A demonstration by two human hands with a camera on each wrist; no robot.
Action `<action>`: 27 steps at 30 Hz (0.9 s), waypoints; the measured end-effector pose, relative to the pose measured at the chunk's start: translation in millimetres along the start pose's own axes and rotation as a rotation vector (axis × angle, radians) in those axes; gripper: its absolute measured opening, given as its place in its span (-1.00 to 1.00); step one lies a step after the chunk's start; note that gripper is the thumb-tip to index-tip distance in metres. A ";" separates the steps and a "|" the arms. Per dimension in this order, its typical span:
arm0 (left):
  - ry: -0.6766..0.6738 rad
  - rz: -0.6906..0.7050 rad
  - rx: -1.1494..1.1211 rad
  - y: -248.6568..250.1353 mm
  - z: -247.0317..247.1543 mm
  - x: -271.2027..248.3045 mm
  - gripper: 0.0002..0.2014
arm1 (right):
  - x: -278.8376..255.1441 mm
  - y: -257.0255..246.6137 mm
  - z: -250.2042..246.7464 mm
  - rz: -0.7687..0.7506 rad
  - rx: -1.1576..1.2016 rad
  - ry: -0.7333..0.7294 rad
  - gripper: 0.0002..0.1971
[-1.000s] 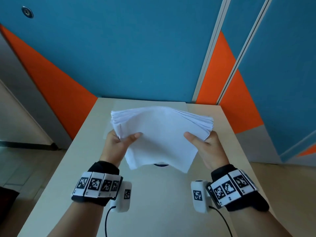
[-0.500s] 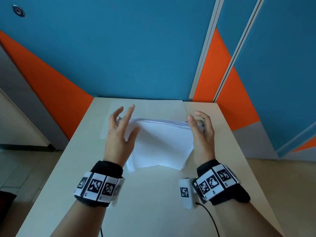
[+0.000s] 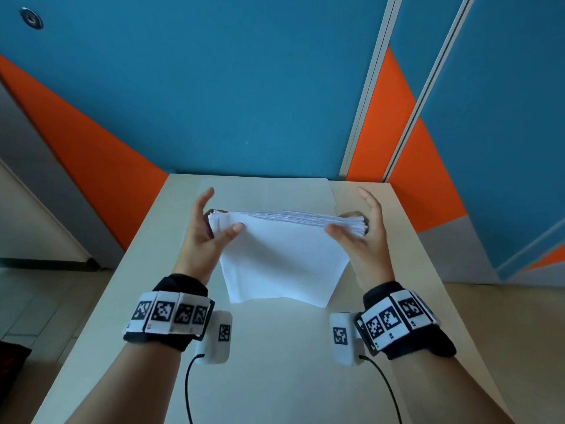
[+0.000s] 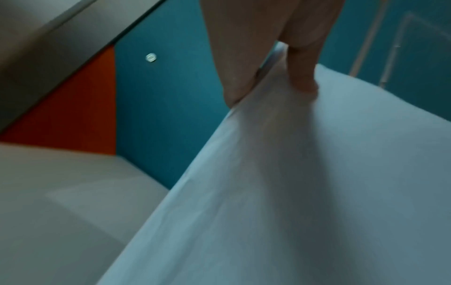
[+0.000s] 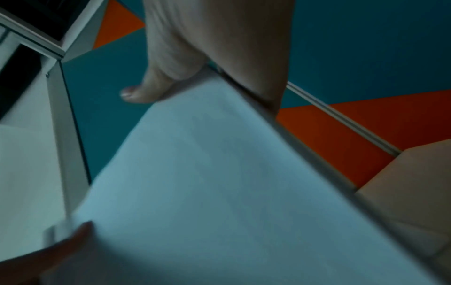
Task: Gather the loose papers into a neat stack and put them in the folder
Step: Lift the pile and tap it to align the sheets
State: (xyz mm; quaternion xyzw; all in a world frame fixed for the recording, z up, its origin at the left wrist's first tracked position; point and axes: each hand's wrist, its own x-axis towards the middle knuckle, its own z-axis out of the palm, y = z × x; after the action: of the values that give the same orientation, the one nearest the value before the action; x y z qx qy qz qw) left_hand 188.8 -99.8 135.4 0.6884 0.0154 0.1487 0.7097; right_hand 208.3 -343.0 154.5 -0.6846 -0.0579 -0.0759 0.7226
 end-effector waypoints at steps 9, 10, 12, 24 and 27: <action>-0.162 -0.219 -0.008 -21.6 0.1 15.4 -0.69 | 6.1 18.3 -5.8 0.258 -0.199 -0.157 -0.73; -0.149 -0.206 -0.014 -21.6 -1.3 17.5 -0.70 | 8.0 19.8 -5.8 0.245 -0.183 -0.129 -0.74; -0.132 -0.212 -0.021 -26.4 -3.9 19.4 -0.68 | 8.4 26.0 -6.0 0.243 -0.175 -0.111 -0.72; -0.091 -0.412 0.022 -67.6 -4.2 3.8 -0.62 | -0.5 65.6 -6.0 0.389 -0.208 -0.190 -0.61; -0.058 -0.444 0.029 -67.1 -1.1 2.0 -0.73 | -4.2 70.8 -5.8 0.450 -0.231 -0.185 -0.64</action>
State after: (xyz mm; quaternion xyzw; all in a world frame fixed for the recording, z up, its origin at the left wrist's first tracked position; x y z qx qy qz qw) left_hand 203.2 -98.8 69.8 0.6823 0.1483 -0.0313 0.7152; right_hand 217.4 -345.0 84.0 -0.7623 0.0389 0.1432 0.6300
